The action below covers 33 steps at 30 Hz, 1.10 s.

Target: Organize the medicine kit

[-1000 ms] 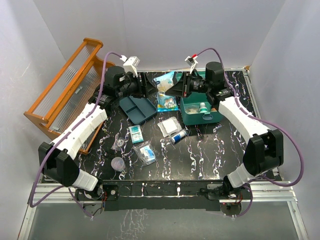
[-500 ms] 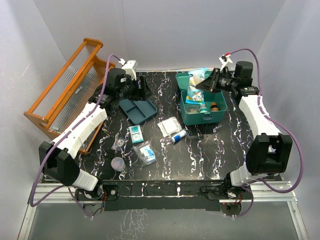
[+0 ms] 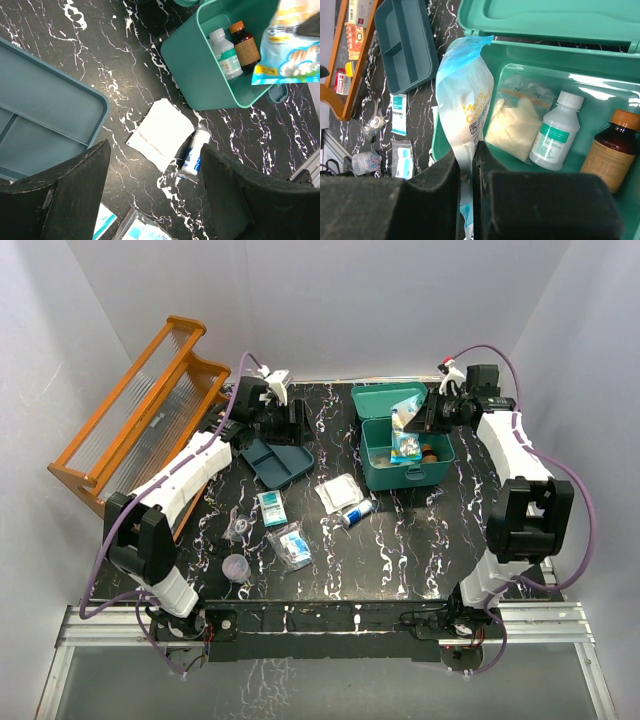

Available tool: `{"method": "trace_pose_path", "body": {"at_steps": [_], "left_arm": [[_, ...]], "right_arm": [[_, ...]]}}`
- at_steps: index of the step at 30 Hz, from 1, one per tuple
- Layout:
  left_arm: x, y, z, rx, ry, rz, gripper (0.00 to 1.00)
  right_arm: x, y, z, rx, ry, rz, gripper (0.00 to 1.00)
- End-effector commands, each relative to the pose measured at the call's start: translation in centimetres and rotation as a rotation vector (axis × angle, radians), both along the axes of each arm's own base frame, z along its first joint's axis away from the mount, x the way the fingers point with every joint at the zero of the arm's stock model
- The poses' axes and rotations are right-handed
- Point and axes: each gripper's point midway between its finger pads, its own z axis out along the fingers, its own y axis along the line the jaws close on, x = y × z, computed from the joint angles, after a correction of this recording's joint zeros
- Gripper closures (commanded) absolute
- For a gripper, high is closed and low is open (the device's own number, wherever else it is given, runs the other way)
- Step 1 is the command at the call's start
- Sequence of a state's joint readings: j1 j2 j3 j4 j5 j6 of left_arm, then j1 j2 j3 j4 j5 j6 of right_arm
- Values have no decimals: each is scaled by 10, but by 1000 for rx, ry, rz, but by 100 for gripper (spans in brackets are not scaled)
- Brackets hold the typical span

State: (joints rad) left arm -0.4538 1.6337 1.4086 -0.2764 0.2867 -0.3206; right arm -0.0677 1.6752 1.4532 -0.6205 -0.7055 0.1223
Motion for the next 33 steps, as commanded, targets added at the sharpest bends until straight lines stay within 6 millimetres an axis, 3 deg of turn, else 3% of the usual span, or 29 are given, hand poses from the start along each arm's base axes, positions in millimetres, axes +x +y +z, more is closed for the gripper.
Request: {"method": "trace_pose_path", "body": {"at_steps": [1, 6, 23, 33], "left_arm": [[3, -8, 28, -46, -58, -37, 29], [6, -11, 26, -55, -51, -44, 28], [4, -12, 22, -45, -47, -61, 26], [2, -11, 21, -45, -47, -62, 26]], "right_arm": [[15, -4, 8, -4, 21, -30, 100], [20, 0, -9, 33, 93, -34, 100], [-3, 44, -61, 27, 302, 100, 100], [2, 48, -77, -1, 347, 97, 100]]}}
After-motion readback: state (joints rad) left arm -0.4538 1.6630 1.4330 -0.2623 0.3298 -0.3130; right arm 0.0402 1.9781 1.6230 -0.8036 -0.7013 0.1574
